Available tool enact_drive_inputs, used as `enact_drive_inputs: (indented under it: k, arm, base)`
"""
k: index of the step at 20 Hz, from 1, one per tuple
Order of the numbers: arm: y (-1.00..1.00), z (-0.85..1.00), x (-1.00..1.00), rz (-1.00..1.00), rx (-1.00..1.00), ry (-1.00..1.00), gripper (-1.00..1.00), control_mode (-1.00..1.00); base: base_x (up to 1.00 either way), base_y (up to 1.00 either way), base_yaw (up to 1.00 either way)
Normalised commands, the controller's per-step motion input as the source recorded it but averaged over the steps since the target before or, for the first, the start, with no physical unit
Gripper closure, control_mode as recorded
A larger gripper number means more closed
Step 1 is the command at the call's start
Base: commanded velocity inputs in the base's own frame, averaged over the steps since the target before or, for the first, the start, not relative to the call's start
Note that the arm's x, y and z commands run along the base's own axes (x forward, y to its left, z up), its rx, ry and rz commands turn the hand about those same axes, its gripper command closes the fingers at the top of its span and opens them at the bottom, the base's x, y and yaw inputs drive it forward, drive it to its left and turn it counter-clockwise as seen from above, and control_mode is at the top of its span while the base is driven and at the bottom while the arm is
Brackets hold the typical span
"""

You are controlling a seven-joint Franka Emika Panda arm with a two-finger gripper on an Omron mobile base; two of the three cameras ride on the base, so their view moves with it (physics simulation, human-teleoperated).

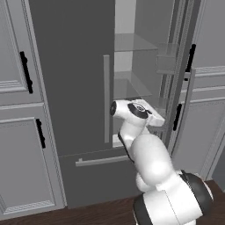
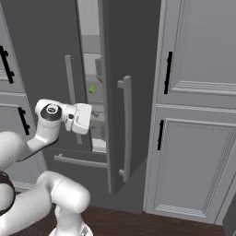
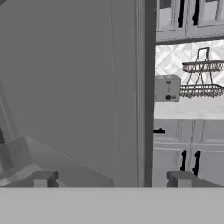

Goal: Grab a lemon wedge from the fridge and one ice cube from the ice bowl, and put them in the glass of lemonade.

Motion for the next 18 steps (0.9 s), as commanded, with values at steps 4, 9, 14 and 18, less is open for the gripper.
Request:
enact_drive_inputs:
  k: [4,9,14,18]
  arm:
    - [-0.09,0.21,0.09,-0.16,0.0,0.0,-1.0,-1.0]
    - [-0.66,0.0,0.0,-0.11,0.02,0.0,-1.0,-1.0]
    - [-0.91,-0.01,-0.2,-0.12,0.03,0.0,-1.0,-1.0]
    - [-1.0,0.0,-0.32,-0.13,0.05,0.0,-1.0,-1.0]
  base:
    - [0.0,0.0,0.0]
    - [0.0,0.0,0.0]
    - [0.0,0.0,0.0]
    - [0.0,0.0,0.0]
